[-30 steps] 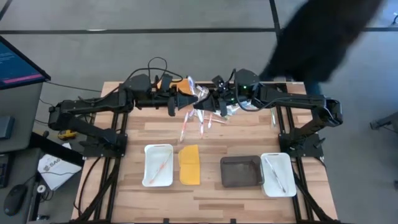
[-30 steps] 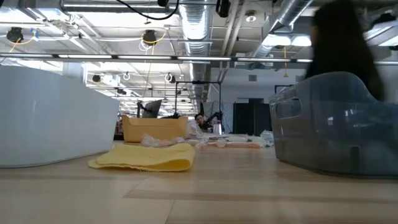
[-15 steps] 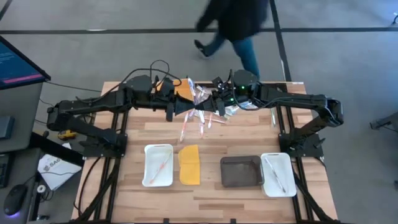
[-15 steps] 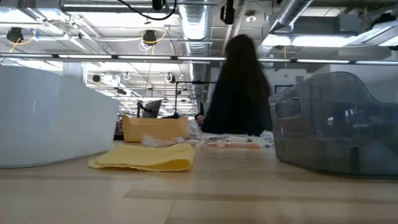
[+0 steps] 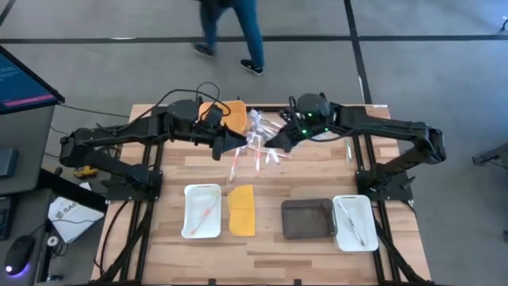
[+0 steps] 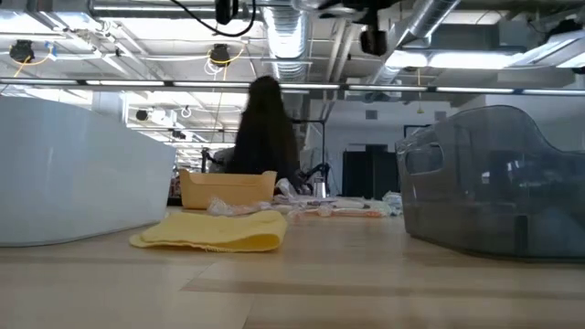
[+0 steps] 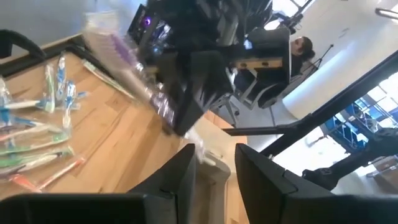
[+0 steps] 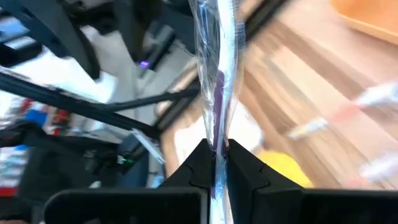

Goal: Pick & Place Toothbrushes
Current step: Put the purple toothbrush into the right white bin

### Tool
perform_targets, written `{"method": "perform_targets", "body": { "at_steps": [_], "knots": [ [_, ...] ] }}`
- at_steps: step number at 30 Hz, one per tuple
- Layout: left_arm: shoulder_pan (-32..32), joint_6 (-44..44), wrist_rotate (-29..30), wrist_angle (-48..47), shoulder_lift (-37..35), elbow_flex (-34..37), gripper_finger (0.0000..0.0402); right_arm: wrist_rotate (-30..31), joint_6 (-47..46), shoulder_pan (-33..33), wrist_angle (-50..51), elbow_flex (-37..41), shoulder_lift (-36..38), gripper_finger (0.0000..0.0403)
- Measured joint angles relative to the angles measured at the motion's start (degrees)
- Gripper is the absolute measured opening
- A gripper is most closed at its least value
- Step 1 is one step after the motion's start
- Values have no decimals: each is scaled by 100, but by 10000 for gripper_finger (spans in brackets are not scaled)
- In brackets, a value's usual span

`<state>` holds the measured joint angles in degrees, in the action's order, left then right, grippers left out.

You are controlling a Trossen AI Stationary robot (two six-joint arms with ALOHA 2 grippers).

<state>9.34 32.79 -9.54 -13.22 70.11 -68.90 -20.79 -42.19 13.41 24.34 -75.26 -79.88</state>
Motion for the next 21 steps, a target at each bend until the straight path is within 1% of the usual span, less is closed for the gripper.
{"method": "perform_targets", "body": {
  "at_steps": [3, 6, 10, 13, 21],
  "knots": [
    [0, -1, 0, -12, 0, 0, 108, 208, 103, -2, 591, 0, 353, 17],
    [0, -1, 7, -27, 0, 0, 108, 565, 205, -40, 1322, -4, 766, 17],
    [0, -1, 158, -28, 0, 0, 108, 988, 214, -197, 2206, -4, 1274, 17],
    [0, -1, 473, 22, 30, 0, 108, 1185, 191, -399, 2766, 15, 1611, 17],
    [-121, 77, 1762, 206, 55, 0, 108, 1871, -404, -1347, 3920, 400, 2457, 17]
  ]
}}
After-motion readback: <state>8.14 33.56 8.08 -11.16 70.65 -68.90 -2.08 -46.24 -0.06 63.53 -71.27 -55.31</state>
